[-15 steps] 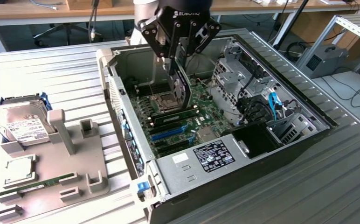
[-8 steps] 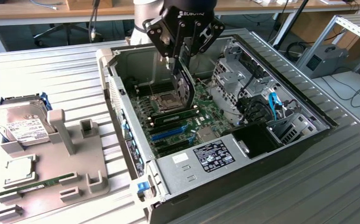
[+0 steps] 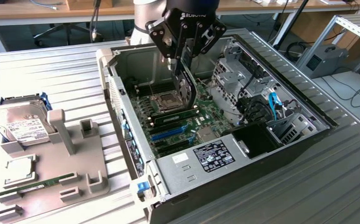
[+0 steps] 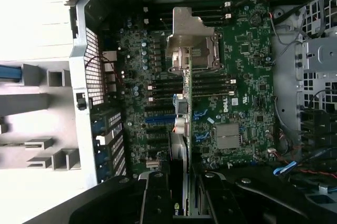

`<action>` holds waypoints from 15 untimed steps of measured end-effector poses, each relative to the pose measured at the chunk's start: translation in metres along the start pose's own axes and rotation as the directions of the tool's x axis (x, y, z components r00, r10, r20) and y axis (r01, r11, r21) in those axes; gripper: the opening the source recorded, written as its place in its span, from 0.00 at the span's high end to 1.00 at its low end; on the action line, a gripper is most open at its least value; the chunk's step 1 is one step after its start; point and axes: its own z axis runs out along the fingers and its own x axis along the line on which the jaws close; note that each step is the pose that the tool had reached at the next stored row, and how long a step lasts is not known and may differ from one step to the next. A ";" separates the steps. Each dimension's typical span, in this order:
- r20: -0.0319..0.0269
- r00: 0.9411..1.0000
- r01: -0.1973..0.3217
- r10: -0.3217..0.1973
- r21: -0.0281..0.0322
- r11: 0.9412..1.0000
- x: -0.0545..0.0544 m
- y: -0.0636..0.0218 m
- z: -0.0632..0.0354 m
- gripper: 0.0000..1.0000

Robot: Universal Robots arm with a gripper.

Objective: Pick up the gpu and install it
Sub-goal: 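Pick up the gpu and move the gpu toward the slot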

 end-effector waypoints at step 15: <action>0.000 1.000 0.000 0.000 0.000 1.000 -0.006 0.0003 0.0178 0.74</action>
